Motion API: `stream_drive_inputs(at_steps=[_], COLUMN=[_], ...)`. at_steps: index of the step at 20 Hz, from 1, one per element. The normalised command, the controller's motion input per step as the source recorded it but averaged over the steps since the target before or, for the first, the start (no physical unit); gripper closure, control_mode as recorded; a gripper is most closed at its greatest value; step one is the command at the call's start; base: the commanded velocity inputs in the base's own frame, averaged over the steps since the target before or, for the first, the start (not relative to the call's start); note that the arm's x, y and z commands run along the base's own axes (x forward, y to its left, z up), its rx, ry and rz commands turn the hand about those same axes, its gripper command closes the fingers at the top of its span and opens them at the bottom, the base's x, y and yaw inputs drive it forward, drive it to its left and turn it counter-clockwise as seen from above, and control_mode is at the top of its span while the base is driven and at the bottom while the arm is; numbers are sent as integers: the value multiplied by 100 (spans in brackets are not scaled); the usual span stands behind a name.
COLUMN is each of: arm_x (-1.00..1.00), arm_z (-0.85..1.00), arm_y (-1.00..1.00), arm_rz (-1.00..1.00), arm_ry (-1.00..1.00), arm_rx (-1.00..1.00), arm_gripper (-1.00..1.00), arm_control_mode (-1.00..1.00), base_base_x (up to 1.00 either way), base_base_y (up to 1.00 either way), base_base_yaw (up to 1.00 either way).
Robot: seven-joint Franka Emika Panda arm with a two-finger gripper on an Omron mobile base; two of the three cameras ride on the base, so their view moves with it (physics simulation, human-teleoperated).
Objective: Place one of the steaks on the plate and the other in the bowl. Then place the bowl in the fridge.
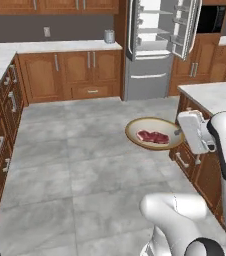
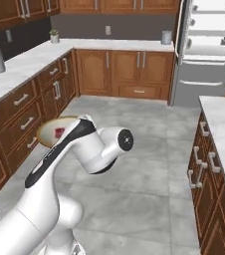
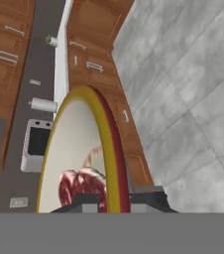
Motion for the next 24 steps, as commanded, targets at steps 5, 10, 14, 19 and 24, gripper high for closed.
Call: stream_drive_inputs(at_steps=[5,10,14,19,24], arm_x=[0,0,0,0,0], arm_z=[0,0,0,0,0], arm_y=[0,0,0,0,0], arm_rz=[0,0,0,0,0], arm_ry=[0,0,0,0,0], arm_rx=[0,0,0,0,0], arm_gripper=[100,100,100,100,100], arm_control_mode=[100,100,100,100,100], base_base_x=[100,100,100,100,100], base_base_y=[-23,-19,-17,-13,0], base_base_yaw=[0,-1,-4,-13,-34])
